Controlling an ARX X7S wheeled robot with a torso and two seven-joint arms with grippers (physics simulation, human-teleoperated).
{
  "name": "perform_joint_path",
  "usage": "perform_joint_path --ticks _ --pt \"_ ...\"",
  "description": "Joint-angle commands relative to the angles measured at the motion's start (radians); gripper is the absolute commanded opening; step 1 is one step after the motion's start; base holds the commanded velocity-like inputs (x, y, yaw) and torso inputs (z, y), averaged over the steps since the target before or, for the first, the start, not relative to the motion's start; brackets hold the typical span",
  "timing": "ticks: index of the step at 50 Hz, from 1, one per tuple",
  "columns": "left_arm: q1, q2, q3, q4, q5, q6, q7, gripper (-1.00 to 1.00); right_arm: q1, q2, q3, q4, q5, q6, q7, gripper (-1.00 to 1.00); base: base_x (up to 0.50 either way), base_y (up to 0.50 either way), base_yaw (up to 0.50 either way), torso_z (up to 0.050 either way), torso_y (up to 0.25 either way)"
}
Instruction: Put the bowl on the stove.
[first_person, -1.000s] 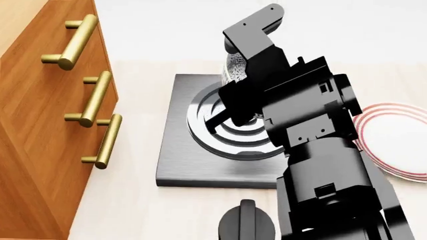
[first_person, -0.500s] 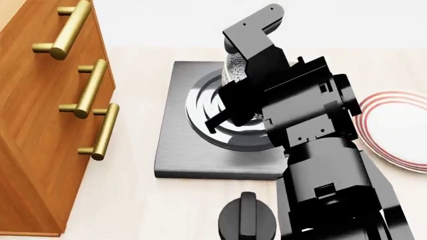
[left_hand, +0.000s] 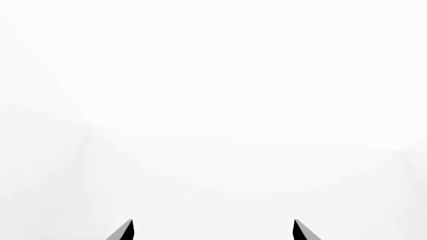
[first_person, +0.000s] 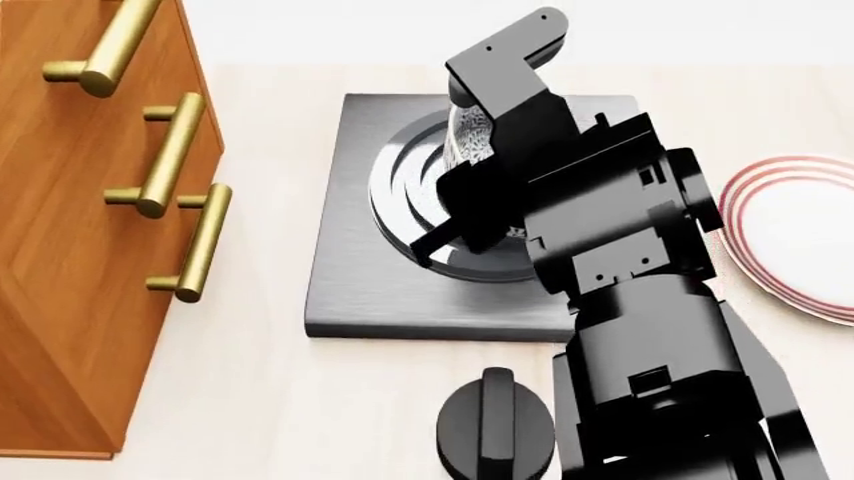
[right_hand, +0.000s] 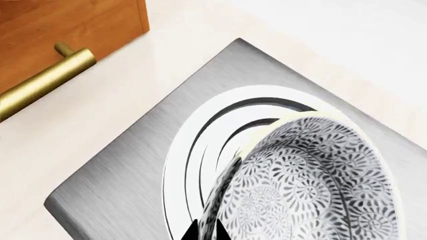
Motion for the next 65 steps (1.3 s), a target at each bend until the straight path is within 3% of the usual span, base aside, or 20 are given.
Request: perform_joint_path --ticks 1,42,43,65 --pt "-0.001 0.003 0.003 -0.003 0.006 0.002 0.003 1.0 0.008 -0.001 0.005 0.0 0.001 -0.006 0.0 -1.0 0.0 0.0 0.0 0.0 0.0" --pt "-0.004 0.01 0.002 -0.007 0.007 0.001 -0.005 1.0 0.008 -0.001 0.005 0.0 0.001 -0.006 0.0 -1.0 0.0 0.0 0.0 0.0 -0.024" --pt "-0.004 0.011 0.003 -0.008 0.009 0.002 -0.005 1.0 0.008 -0.001 0.005 0.0 0.001 -0.006 0.0 1.0 0.0 0.0 0.0 0.0 0.0" --pt "-0.006 0.015 0.007 -0.015 0.011 0.004 -0.001 1.0 0.008 -0.001 0.005 0.0 0.001 -0.006 0.0 1.0 0.0 0.0 0.0 0.0 0.0"
